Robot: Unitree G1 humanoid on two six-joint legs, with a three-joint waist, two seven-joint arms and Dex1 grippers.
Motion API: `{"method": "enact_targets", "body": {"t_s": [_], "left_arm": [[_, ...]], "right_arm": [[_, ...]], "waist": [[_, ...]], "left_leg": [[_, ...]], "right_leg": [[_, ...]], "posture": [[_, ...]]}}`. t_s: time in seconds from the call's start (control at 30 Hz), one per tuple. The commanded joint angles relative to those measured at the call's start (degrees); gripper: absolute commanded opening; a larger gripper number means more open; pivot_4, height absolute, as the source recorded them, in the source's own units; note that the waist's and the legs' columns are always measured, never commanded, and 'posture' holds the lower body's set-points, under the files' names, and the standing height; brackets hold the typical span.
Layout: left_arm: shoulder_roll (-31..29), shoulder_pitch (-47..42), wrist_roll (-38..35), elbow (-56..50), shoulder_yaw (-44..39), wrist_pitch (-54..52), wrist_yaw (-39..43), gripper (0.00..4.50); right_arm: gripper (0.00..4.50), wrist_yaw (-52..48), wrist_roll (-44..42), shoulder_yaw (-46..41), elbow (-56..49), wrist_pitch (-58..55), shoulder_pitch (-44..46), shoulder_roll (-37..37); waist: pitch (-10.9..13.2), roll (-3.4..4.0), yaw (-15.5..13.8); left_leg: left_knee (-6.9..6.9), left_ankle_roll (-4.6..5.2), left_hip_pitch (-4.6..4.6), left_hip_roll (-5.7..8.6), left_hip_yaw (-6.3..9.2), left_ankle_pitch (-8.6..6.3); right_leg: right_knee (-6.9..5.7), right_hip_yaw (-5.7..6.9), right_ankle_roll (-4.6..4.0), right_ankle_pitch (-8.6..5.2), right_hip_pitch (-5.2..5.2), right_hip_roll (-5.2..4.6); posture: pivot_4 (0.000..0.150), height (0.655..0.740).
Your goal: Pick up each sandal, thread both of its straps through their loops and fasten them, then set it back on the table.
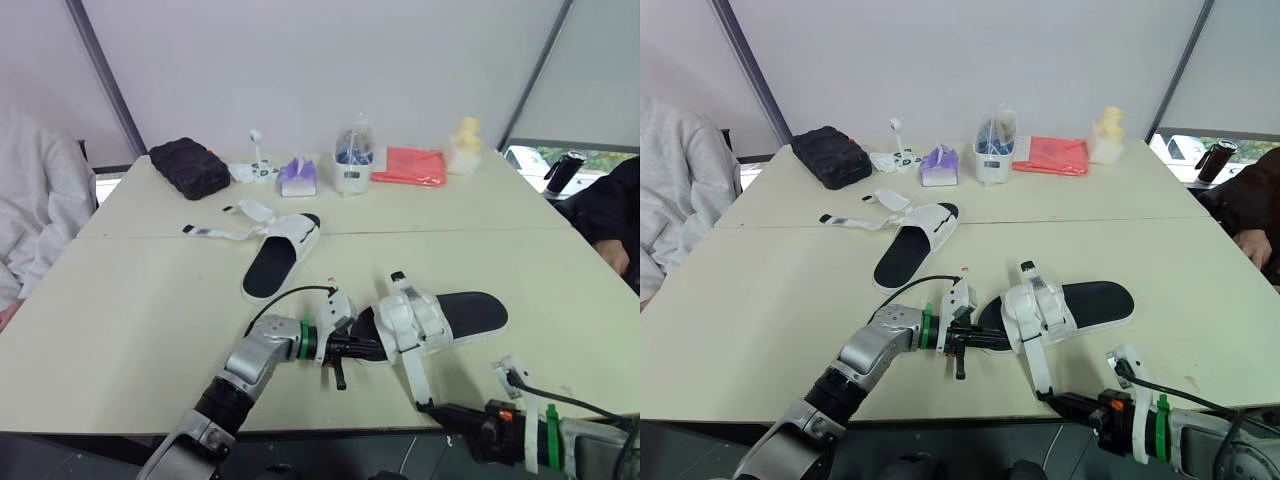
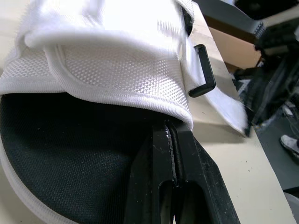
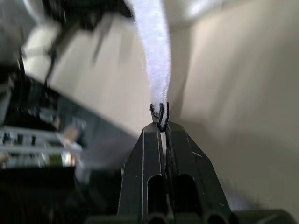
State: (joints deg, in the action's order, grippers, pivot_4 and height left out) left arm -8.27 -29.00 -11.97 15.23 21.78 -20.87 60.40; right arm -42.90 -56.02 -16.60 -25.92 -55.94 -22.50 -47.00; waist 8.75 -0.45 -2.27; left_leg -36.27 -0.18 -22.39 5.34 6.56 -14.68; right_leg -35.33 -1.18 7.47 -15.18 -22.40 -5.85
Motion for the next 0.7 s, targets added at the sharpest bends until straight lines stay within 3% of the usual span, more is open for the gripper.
{"method": "enact_targets", "body": {"t_s": [0.03,0.3,0.5,0.7], "left_arm": [[-0.54,0.72,1.16,1.97,1.10,-0.96,-0.01,0.00],[-0.50,0.30,1.36,2.77,1.21,-0.54,0.52,0.00],[-0.17,0.01,1.55,3.63,1.45,-0.05,0.76,0.00],[0.19,-0.19,1.64,4.13,1.51,0.15,0.67,0.00]], "right_arm": [[0.06,-4.00,2.73,-0.45,-3.37,1.46,-3.12,-3.57],[0.06,-9.66,2.33,-5.51,-8.99,2.57,-7.29,-8.94],[0.06,-5.71,-16.41,-12.34,-11.58,-1.36,2.79,-8.67],[0.06,5.53,-32.97,-10.65,-7.56,-0.01,15.26,-6.91]], "waist": [[-0.01,0.01,-0.01],[0.01,-0.04,-0.08],[0.07,-0.14,-0.05],[0.10,-0.18,-0.12]], "left_leg": [[-0.01,0.00,0.00,0.01,-0.02,0.00],[0.02,0.01,0.00,0.00,0.00,-0.01],[-0.03,0.01,0.00,-0.01,0.00,-0.01],[-0.01,0.01,-0.04,-0.02,0.02,-0.01]], "right_leg": [[0.00,-0.01,0.00,0.00,0.00,-0.01],[0.02,0.03,0.04,-0.02,0.01,-0.01],[0.04,0.02,0.03,-0.02,0.06,-0.02],[0.12,0.03,0.02,-0.02,0.06,-0.04]], "posture": [[0.150,0.7400],[0.150,0.7400],[0.150,0.7400],[0.150,0.7400]]}}
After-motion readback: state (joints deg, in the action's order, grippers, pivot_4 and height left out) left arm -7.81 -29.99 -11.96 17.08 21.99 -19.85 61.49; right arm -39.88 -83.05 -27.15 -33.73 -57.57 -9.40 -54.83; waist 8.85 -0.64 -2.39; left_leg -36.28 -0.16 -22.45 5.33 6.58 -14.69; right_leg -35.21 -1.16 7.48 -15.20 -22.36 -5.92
